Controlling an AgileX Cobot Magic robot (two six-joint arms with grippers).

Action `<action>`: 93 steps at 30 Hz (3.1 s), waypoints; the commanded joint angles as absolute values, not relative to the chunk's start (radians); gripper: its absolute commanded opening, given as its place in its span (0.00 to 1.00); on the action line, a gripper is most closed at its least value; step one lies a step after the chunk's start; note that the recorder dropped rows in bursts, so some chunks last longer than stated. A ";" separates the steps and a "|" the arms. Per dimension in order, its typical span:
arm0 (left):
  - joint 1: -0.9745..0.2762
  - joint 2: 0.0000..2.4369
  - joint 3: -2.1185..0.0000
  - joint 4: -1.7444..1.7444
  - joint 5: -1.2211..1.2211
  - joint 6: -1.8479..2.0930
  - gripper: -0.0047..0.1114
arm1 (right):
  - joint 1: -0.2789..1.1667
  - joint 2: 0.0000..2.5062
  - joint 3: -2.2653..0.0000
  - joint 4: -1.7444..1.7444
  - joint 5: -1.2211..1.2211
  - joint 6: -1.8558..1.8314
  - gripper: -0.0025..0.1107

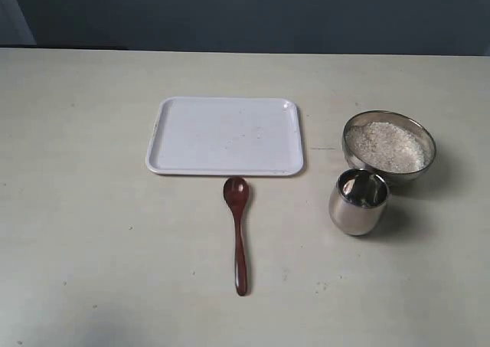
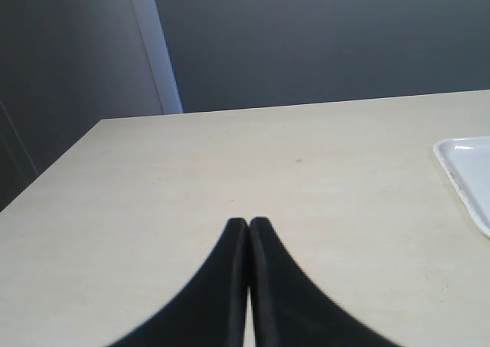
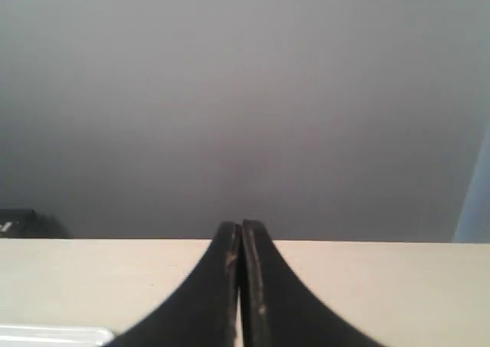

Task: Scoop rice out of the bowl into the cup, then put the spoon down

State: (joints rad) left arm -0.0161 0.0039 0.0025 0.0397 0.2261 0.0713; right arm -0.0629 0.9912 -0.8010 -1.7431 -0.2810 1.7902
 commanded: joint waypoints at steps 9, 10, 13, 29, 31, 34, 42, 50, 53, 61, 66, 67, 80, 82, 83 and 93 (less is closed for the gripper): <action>-0.022 0.000 0.000 0.043 0.215 0.067 0.04 | 0.129 1.134 -0.805 -1.593 0.395 1.364 0.02; -0.022 0.000 0.000 0.043 0.215 0.067 0.04 | 0.140 1.137 -0.805 -1.495 0.384 1.284 0.02; -0.022 0.000 0.000 0.043 0.215 0.067 0.04 | 0.207 1.145 -0.805 -1.076 0.422 0.919 0.02; -0.022 0.000 0.000 0.043 0.215 0.067 0.04 | 1.005 1.190 -0.805 -0.450 0.821 0.916 0.02; -0.022 0.000 0.000 0.043 0.215 0.067 0.04 | 1.062 1.228 -0.805 -0.526 0.824 1.043 0.02; -0.022 0.000 0.000 0.043 0.215 0.067 0.04 | 1.130 1.330 -0.817 -0.537 0.763 1.080 0.02; -0.022 0.000 0.000 0.043 0.215 0.067 0.04 | 1.197 1.572 -0.936 -0.698 0.605 1.117 0.02; -0.022 0.000 0.000 0.043 0.215 0.067 0.04 | 1.197 1.638 -0.942 -0.704 0.629 1.208 0.02; -0.022 0.000 0.000 0.043 0.215 0.067 0.04 | 1.195 1.657 -0.944 -0.702 0.578 1.208 0.02; -0.022 0.000 0.000 0.043 0.215 0.067 0.04 | 1.195 1.761 -0.944 -0.660 0.468 1.208 0.31; -0.022 0.000 0.000 0.043 0.215 0.067 0.04 | 1.195 1.775 -0.944 -0.573 0.475 1.208 0.45; -0.022 0.000 0.000 0.043 0.215 0.067 0.04 | 1.195 1.775 -0.944 -0.573 0.480 1.208 0.45; -0.022 0.000 0.000 0.043 0.215 0.067 0.04 | 1.195 1.847 -0.944 -0.551 0.494 1.206 0.45; -0.022 0.000 0.000 0.043 0.215 0.067 0.04 | 1.195 1.856 -0.944 -0.552 0.478 1.206 0.43; -0.022 0.000 0.000 0.043 0.215 0.067 0.04 | 1.195 1.861 -0.944 -0.552 0.474 1.206 0.42; -0.022 0.000 0.000 0.043 0.215 0.067 0.04 | 1.195 1.951 -0.944 -0.558 0.458 1.205 0.29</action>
State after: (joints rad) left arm -0.0161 0.0039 0.0025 0.0415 0.2261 0.0713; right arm 1.1971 1.9198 -0.9481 -0.5592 0.4572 1.2111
